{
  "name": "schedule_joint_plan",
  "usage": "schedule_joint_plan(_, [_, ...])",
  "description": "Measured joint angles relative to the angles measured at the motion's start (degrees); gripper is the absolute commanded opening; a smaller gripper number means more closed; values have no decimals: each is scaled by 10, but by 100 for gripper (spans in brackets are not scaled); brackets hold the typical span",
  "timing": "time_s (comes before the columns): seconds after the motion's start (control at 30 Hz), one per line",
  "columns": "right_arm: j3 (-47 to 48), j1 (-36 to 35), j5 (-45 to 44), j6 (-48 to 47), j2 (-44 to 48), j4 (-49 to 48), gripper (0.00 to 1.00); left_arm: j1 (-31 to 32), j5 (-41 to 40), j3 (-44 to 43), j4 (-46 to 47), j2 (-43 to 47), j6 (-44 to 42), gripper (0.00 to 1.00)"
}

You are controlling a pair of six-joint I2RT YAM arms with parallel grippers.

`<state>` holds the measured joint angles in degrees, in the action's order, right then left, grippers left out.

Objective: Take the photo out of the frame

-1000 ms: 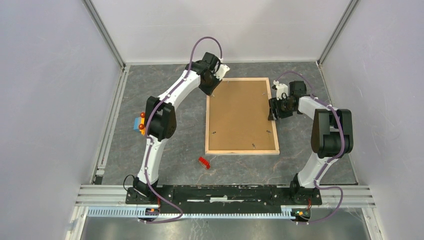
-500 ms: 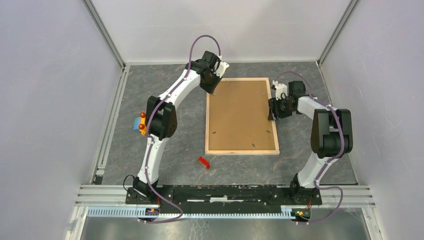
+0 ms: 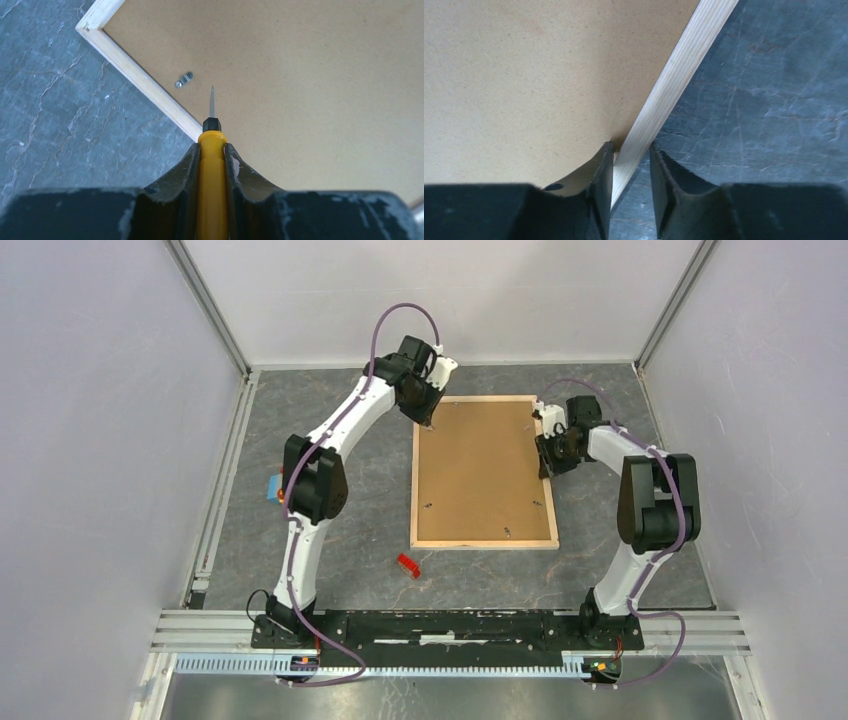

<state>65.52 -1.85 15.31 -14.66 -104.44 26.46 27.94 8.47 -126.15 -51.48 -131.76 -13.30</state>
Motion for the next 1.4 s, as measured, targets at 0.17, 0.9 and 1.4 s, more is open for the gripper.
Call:
schedule_joint_plan(0.17, [29, 10, -6, -56, -14, 29, 8, -11, 13, 40, -7, 64, 0, 2])
schedule_joint_plan(0.9, [231, -46, -31, -494, -148, 75, 11, -52, 53, 194, -14, 162, 0, 2])
schedule_joint_plan(1.4, [303, -96, -6, -364, -156, 46, 92, -52, 63, 289, -57, 248, -93, 2])
